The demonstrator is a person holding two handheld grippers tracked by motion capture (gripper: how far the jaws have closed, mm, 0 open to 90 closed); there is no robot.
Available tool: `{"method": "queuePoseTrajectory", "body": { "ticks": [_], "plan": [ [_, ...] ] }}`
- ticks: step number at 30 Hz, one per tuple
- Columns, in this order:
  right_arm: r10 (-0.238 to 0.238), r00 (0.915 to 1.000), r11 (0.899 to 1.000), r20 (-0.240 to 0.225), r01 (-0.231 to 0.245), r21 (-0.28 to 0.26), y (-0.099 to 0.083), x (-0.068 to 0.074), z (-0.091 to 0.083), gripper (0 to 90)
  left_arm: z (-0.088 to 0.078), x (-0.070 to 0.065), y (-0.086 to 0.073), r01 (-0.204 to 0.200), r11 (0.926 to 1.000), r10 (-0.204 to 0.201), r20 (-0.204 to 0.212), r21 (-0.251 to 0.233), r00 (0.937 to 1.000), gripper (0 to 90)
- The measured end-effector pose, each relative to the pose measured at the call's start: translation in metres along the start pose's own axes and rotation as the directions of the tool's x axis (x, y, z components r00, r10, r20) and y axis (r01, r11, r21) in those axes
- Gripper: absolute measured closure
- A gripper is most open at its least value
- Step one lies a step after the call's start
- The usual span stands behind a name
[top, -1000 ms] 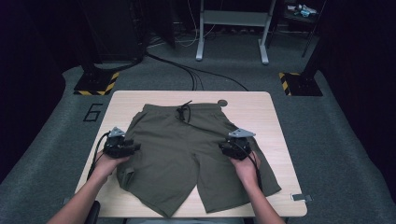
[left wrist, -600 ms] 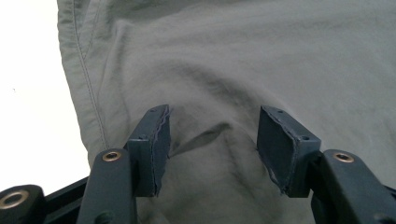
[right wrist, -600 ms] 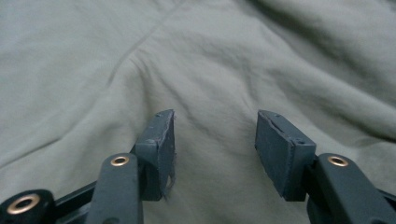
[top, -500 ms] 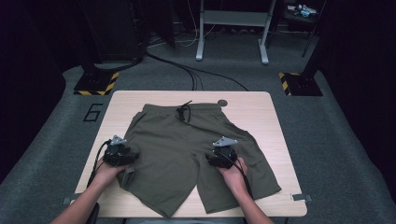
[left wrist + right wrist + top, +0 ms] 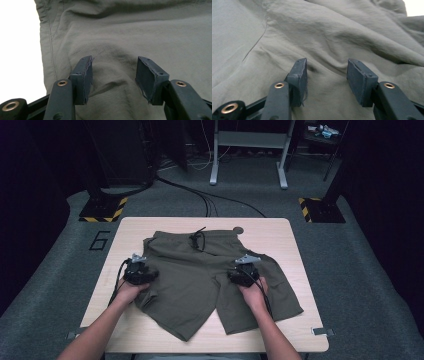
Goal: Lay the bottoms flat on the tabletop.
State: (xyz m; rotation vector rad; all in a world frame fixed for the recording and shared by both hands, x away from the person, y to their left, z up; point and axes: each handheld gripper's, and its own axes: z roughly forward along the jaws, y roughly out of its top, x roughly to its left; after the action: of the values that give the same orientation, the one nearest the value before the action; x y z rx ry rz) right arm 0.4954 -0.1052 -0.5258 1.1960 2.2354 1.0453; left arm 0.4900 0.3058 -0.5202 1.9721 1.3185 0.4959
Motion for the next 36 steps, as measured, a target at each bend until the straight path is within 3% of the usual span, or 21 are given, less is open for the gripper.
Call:
{"method": "queuePoseTrajectory", "body": {
  "ticks": [3, 5, 9, 11, 13, 14, 16, 20, 23, 27, 30, 31, 32, 35, 36],
  "plan": [
    [0.024, 0.9996, 1.0, 0.018, -0.024, 0.001, 0.004, -0.013, 0.004, 50.9, 0.007, 0.005, 0.005, 0.061, 0.9978, -0.06, 0.044, -0.027, 0.9972, 46.3],
    [0.022, 0.9996, 1.0, 0.017, -0.022, -0.002, 0.005, -0.017, 0.006, 50.9, 0.004, 0.005, 0.005, 0.067, 0.9977, -0.066, 0.053, -0.012, 0.9964, 45.9],
    [0.04, 0.9992, 0.999, 0.001, -0.04, 0.008, 0.006, -0.013, 0.003, 52.8, -0.009, 0.005, 0.001, 0.002, 0.9998, -0.003, 0.052, 0.019, 0.9986, 42.5],
    [0.039, 0.9992, 0.999, -0.007, -0.039, -0.013, 0.008, -0.006, -0.001, 52.7, -0.014, 0.007, -0.003, 0.005, 1.0, -0.005, 0.054, 0.005, 0.9985, 42.4],
    [0.042, 0.9991, 0.999, -0.012, -0.042, -0.022, 0.011, 0.003, -0.006, 52.9, -0.02, 0.009, -0.007, -0.012, 0.9994, 0.01, 0.056, 0.033, 0.9984, 41.3],
    [0.037, 0.9991, 0.999, -0.019, -0.038, -0.027, 0.013, 0.007, -0.007, 53.0, -0.022, 0.008, -0.01, -0.005, 0.9999, 0.005, 0.054, 0.014, 0.9985, 41.1],
    [0.031, 0.999, 0.999, -0.033, -0.032, -0.029, 0.016, 0.015, -0.01, 53.0, -0.027, 0.009, -0.013, -0.024, 0.9994, 0.023, 0.062, 0.026, 0.9978, 40.5],
    [0.04, 0.9968, 0.998, -0.07, -0.043, -0.04, 0.02, 0.03, -0.013, 52.6, -0.036, 0.01, -0.022, -0.108, 0.9931, 0.104, 0.066, 0.048, 0.9923, 38.5],
    [0.031, 0.9949, 0.999, -0.096, -0.035, -0.041, 0.022, 0.046, -0.012, 52.3, -0.044, 0.013, -0.029, -0.123, 0.9906, 0.12, 0.057, 0.059, 0.9911, 37.3],
    [0.002, 0.9904, 0.998, -0.138, -0.01, -0.054, 0.025, 0.069, -0.008, 51.7, -0.056, 0.017, -0.041, -0.101, 0.9933, 0.099, 0.043, 0.056, 0.9941, 36.9],
    [-0.029, 0.9855, 0.998, -0.167, 0.018, -0.065, 0.029, 0.088, -0.004, 51.6, -0.067, 0.023, -0.05, -0.096, 0.992, 0.093, 0.045, 0.081, 0.9947, 36.8],
    [-0.046, 0.984, 0.997, -0.172, 0.035, -0.067, 0.03, 0.093, -0.003, 51.3, -0.069, 0.023, -0.054, -0.066, 0.9953, 0.064, 0.033, 0.07, 0.9974, 36.9],
    [-0.051, 0.9817, 0.997, -0.183, 0.038, -0.071, 0.031, 0.099, -0.001, 51.3, -0.073, 0.026, -0.056, -0.065, 0.9948, 0.063, 0.031, 0.078, 0.9975, 37.0],
    [-0.056, 0.9748, 0.997, -0.216, 0.042, -0.069, 0.034, 0.116, 0.005, 51.6, -0.081, 0.031, -0.063, 0.002, 0.9985, -0.005, 0.041, 0.054, 0.9991, 37.1],
    [-0.078, 0.9707, 0.995, -0.227, 0.063, -0.071, 0.035, 0.12, 0.008, 51.7, -0.083, 0.032, -0.063, 0.018, 0.9992, -0.019, 0.044, 0.035, 0.9988, 37.2]
  ]
}}
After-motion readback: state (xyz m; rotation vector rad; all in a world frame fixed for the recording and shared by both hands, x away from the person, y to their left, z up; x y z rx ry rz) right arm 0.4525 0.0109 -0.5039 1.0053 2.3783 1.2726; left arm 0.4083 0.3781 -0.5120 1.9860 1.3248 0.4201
